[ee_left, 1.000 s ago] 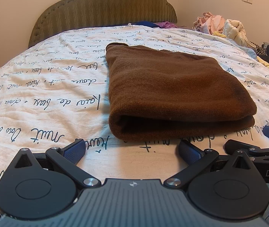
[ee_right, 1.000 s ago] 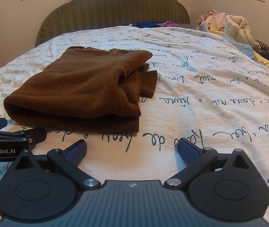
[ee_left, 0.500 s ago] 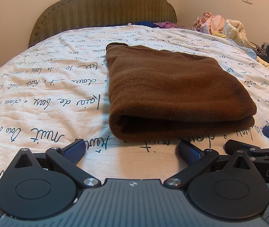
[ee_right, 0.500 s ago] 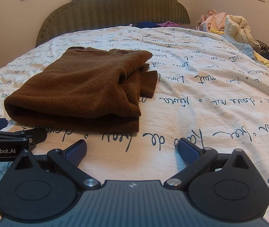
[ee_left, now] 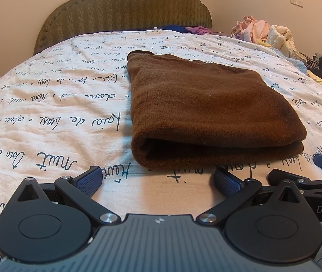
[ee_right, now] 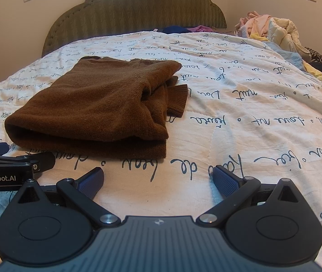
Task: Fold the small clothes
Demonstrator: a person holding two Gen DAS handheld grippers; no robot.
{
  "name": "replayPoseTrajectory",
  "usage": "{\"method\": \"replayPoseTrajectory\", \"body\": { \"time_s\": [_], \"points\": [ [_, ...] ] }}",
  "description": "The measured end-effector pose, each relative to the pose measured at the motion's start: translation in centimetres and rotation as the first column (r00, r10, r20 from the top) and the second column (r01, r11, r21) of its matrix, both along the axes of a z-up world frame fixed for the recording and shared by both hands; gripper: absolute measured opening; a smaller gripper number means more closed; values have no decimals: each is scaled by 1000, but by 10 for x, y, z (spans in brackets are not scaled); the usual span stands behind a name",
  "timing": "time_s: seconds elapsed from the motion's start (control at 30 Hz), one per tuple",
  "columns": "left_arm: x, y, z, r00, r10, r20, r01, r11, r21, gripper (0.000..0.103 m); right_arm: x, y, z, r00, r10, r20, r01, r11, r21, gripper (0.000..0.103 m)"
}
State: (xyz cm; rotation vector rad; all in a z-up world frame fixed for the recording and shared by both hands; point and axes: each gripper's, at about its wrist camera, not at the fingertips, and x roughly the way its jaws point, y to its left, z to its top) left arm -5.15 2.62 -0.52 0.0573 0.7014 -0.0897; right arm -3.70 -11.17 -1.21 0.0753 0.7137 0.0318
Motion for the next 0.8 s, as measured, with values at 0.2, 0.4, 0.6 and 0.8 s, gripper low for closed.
{"method": "replayPoseTrajectory", "body": {
  "time_s": [0.2, 0.4, 0.6, 0.8],
  "points": [
    [3, -1, 1, 1000, 5, -19, -6, 1000, -10, 103, 7, 1, 4, 998, -54, -21, 54, 998, 14, 103],
    [8, -3, 2, 999, 18, -42, -18, 1000, 2, 103, 15, -6, 4, 997, -78, -22, 79, 996, 51, 103],
    [9, -2, 2, 998, 27, -48, -27, 1000, -7, 103, 16, -2, 2, 998, -48, -29, 49, 999, 4, 103],
    [8, -3, 2, 999, 24, -42, -24, 1000, -4, 103, 14, -6, 2, 999, -42, -22, 43, 999, 31, 103]
  ]
}}
